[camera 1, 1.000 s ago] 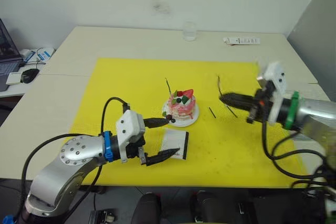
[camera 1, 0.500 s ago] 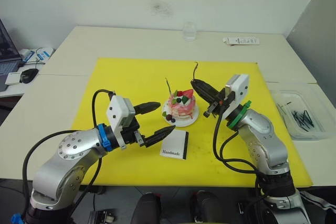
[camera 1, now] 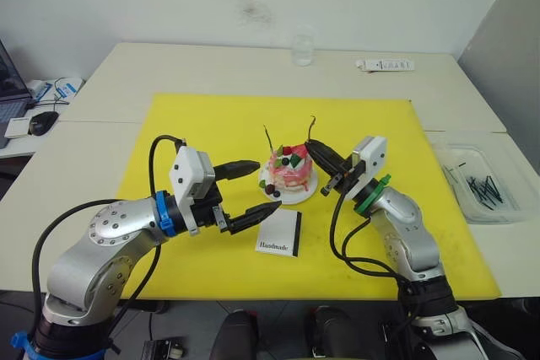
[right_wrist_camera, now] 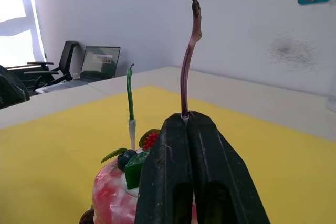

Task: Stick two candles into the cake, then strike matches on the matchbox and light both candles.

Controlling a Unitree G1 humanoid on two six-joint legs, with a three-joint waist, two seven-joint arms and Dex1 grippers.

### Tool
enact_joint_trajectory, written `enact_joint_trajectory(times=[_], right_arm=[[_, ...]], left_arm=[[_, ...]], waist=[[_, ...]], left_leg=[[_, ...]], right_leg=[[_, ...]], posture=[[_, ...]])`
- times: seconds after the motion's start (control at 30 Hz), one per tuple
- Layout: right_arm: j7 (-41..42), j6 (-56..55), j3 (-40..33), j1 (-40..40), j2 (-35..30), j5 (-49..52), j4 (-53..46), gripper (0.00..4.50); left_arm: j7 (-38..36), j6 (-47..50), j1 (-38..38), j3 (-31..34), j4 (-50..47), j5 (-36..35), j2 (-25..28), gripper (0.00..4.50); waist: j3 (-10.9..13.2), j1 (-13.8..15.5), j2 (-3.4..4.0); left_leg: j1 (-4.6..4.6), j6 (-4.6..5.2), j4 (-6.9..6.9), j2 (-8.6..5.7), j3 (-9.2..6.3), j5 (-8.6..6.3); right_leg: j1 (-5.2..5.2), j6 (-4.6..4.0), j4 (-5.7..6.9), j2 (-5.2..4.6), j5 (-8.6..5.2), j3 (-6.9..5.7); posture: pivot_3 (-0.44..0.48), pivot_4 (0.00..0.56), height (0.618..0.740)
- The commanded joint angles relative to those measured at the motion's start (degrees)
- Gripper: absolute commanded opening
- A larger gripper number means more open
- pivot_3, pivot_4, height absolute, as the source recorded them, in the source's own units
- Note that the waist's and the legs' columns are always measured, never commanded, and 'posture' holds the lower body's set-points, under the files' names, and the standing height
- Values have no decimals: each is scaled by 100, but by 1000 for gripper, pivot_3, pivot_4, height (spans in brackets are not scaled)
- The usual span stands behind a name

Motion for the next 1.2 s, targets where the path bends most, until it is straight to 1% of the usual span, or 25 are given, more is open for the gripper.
enact_joint_trajectory(times=[0.03, 0.33, 0.63, 1.1, 1.2], right_arm=[[33, -240, 36, 31, 26, -63, 17, 33], [99, -366, 71, 124, 9, -106, 183, 33], [20, -280, -7, 131, -7, -57, -81, 33], [-89, -572, 15, 313, 66, -223, 515, 33], [-116, -600, 11, 312, 93, -209, 519, 33]], left_arm=[[-43, -96, -38, 100, -85, -5, 78, 4500], [-61, -100, -1, 118, -117, -20, 152, 4500], [-127, -189, 45, 64, -83, 59, 154, 4500], [-148, -239, 13, -11, -46, 104, 132, 4500], [-147, -247, 8, -18, -43, 116, 134, 4500]], waist=[[0, 0, 0], [0, 0, 0], [0, -1, 1], [0, -1, 0], [0, -1, 0]], left_leg=[[0, 0, 0, 0, 0, 0], [0, 0, -1, 1, 0, 0], [1, 0, -1, 1, 0, 0], [3, 0, -1, 0, 1, 0], [3, 0, -1, 1, 1, 0]], right_leg=[[0, 0, 0, -1, 0, 0], [0, 0, 0, -3, 0, 0], [0, 0, 0, -3, 0, 0], [1, 0, -1, -5, 0, 2], [1, 0, -1, -4, 0, 2]], posture=[[0, 150, 740], [0, 150, 740], [0, 150, 740], [0, 150, 740], [0, 150, 740]])
